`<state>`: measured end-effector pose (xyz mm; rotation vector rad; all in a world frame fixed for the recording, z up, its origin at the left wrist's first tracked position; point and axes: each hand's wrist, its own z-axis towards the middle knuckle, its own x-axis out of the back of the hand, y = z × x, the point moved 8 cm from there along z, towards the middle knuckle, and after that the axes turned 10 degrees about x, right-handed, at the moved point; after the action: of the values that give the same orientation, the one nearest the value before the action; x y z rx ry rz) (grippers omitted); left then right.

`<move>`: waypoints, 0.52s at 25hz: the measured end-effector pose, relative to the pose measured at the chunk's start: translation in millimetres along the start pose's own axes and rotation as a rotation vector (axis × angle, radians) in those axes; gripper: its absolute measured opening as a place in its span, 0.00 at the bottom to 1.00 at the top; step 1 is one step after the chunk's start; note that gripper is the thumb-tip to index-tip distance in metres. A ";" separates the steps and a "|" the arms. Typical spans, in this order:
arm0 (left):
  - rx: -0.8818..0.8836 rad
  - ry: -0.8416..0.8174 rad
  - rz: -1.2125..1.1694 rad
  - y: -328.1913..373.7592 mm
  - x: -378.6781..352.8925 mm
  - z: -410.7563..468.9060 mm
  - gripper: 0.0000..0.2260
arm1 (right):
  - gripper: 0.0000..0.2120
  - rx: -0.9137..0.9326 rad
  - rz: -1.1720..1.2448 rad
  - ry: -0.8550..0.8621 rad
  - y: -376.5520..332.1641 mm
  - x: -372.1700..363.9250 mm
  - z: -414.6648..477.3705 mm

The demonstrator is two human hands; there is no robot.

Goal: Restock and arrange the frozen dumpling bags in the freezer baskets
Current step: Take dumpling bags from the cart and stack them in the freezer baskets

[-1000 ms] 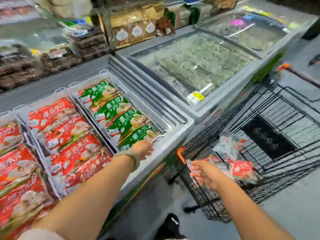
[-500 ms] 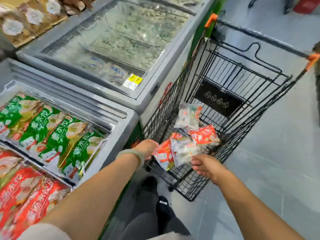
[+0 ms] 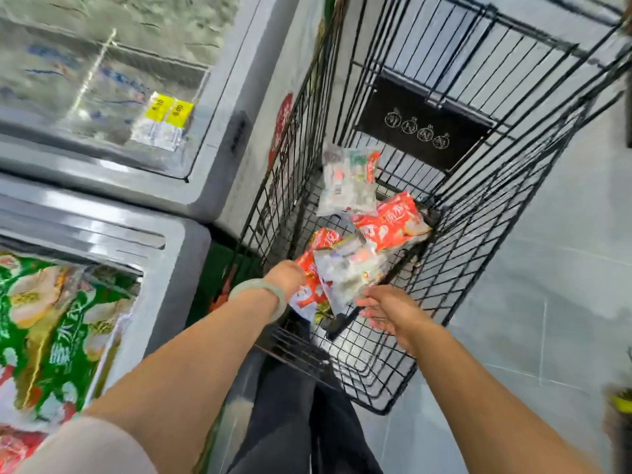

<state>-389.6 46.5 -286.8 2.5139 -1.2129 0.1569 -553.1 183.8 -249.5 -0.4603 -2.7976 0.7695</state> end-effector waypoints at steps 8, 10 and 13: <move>0.102 -0.046 0.012 -1.1 -38.1 97.2 0.16 | 0.07 -0.093 0.069 0.042 32.0 -20.9 85.7; 0.178 -0.098 -0.111 -2.2 -53.3 115.1 0.09 | 0.08 -0.100 0.062 0.056 44.9 -22.5 105.3; 0.219 -0.155 -0.260 -0.4 -68.9 125.9 0.11 | 0.05 -0.100 0.070 0.065 59.9 -21.4 117.4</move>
<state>-438.8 53.2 -421.5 2.8941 -0.9537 0.0317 -550.8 170.9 -382.3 -0.5918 -2.7816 0.6192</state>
